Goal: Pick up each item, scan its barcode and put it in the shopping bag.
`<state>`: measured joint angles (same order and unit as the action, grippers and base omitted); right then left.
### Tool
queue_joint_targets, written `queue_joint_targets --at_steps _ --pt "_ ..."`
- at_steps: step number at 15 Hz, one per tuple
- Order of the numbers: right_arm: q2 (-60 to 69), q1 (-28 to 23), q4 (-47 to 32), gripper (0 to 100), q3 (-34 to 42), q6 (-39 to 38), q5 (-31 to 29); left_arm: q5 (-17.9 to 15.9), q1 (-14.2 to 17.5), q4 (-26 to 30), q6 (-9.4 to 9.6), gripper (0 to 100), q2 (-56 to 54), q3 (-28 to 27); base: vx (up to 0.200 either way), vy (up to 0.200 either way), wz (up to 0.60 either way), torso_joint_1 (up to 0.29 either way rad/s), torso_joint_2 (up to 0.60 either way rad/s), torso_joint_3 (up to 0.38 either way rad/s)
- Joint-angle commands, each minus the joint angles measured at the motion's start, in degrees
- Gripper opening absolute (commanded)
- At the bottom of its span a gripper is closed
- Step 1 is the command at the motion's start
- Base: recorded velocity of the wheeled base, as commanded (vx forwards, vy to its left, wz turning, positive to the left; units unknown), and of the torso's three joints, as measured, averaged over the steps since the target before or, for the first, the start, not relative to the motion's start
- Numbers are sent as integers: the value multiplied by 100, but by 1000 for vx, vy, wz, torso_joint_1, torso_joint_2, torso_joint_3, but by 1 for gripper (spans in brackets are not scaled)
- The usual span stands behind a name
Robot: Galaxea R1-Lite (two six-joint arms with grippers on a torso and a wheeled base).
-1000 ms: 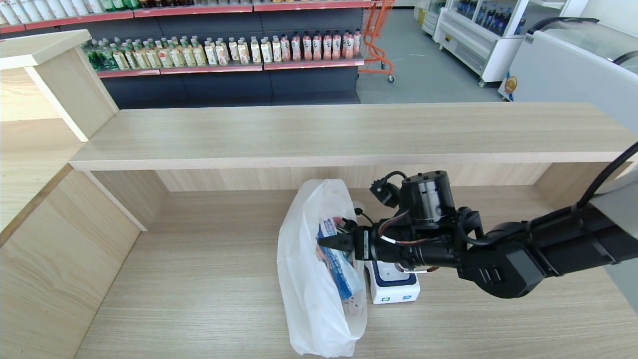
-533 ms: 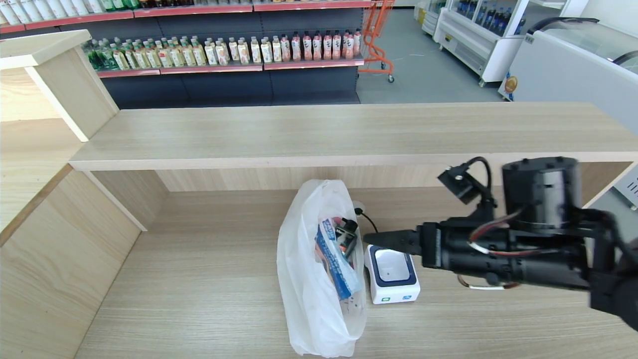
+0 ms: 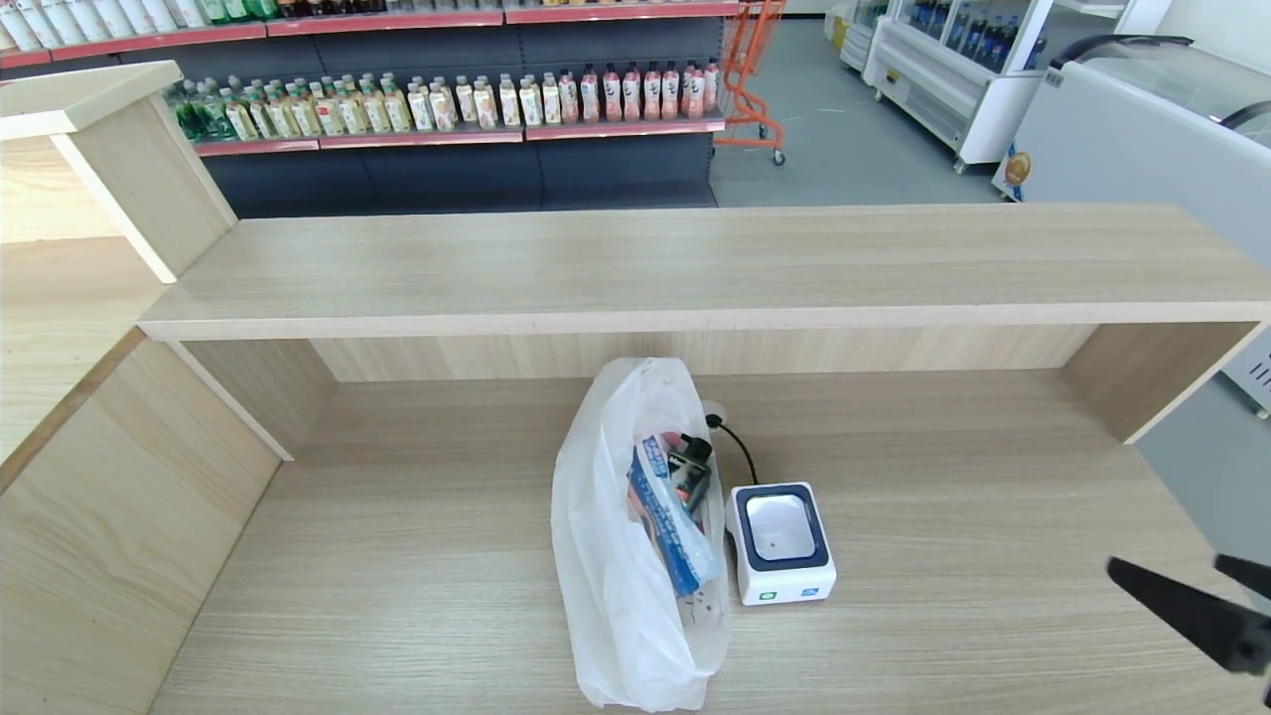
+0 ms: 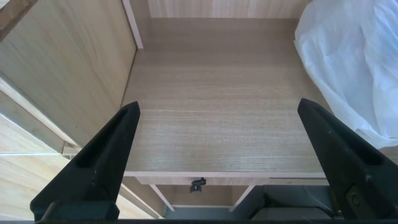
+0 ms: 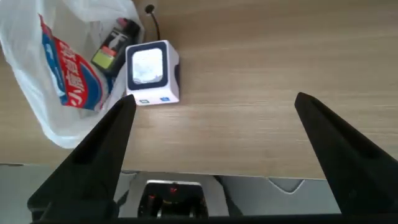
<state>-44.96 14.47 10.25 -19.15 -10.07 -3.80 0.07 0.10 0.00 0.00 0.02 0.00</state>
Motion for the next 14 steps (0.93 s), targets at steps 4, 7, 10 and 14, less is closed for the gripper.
queue_joint_targets --at_steps 4,7,10,14 --pt "4434 -1473 -1588 100 1625 506 -411 1 -1 0 0 100 -2 0 0 0 0 0 0 0" --pt "4496 -1429 -1509 100 1757 866 -367 1 -1 0 0 100 -2 0 0 0 0 0 0 0" --pt "4496 -1438 -1350 100 1845 919 -358 1 -1 0 0 100 -2 0 0 0 0 0 0 0" --pt "4496 -1438 -1359 0 1845 963 -349 1 -1 0 0 100 -2 0 0 0 0 0 0 0"
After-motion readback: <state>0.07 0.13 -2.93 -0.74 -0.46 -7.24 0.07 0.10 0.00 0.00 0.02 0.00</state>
